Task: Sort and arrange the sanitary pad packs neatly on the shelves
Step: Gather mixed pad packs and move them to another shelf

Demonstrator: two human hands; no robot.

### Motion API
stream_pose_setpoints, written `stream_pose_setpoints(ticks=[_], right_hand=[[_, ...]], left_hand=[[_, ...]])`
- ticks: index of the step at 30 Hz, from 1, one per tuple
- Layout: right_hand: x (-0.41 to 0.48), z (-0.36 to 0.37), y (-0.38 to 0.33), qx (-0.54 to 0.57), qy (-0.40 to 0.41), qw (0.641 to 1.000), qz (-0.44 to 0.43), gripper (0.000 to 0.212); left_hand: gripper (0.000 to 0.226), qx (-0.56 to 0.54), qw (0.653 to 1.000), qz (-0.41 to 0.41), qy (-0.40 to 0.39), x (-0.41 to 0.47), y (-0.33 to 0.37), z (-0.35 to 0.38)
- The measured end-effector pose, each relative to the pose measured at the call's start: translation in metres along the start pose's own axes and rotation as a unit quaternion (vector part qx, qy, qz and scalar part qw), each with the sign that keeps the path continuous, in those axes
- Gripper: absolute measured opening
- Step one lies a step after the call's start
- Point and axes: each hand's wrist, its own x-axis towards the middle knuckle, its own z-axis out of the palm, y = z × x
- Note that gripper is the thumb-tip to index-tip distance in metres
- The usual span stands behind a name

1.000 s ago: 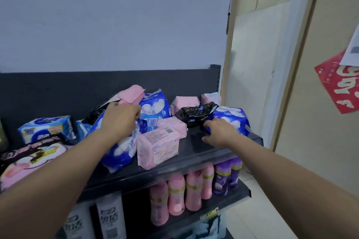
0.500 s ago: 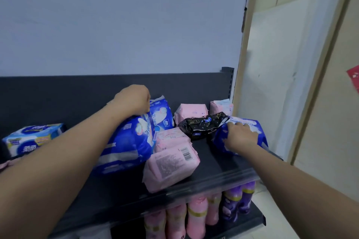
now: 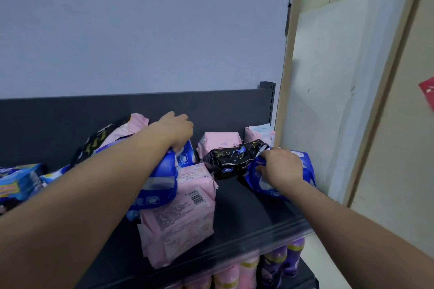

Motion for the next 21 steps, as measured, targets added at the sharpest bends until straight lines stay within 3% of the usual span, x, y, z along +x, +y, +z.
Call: stream_pose_setpoints(ticks=[3,7,10,15,16,19,21], right_hand=[[0.002,0.0,0.003,0.008,0.005,1.0,-0.009,0.029],[0.0,0.0,0.007,0.012,0.007,1.0,-0.028,0.028],[-0.003,-0.001,0.008,0.016,0.006,0.999,-0.04,0.03],[-0.008,-0.006,0.007,0.012,0.006,0.998,-0.055,0.023],[-0.009,-0.009,0.006,0.014,0.007,0.998,-0.059,0.021],[-0.009,-0.018,0.003,0.025,0.009,0.998,-0.061,0.02],[-0.008,-0.024,0.002,0.028,0.022,0.998,-0.049,0.02]], left_hand=[[0.062,0.002,0.998,0.014,-0.057,0.012,0.001,0.0],[0.033,-0.013,0.991,-0.012,-0.131,0.012,0.013,-0.009],[0.031,-0.005,0.99,-0.021,-0.136,0.011,0.017,-0.01],[0.018,-0.015,0.991,-0.066,-0.114,0.007,0.012,-0.004],[0.004,-0.019,0.992,-0.073,-0.098,0.002,0.011,-0.003],[0.022,-0.07,0.99,-0.114,-0.043,-0.013,-0.001,0.005],[0.007,-0.138,0.979,-0.148,0.029,-0.029,-0.015,0.01]])
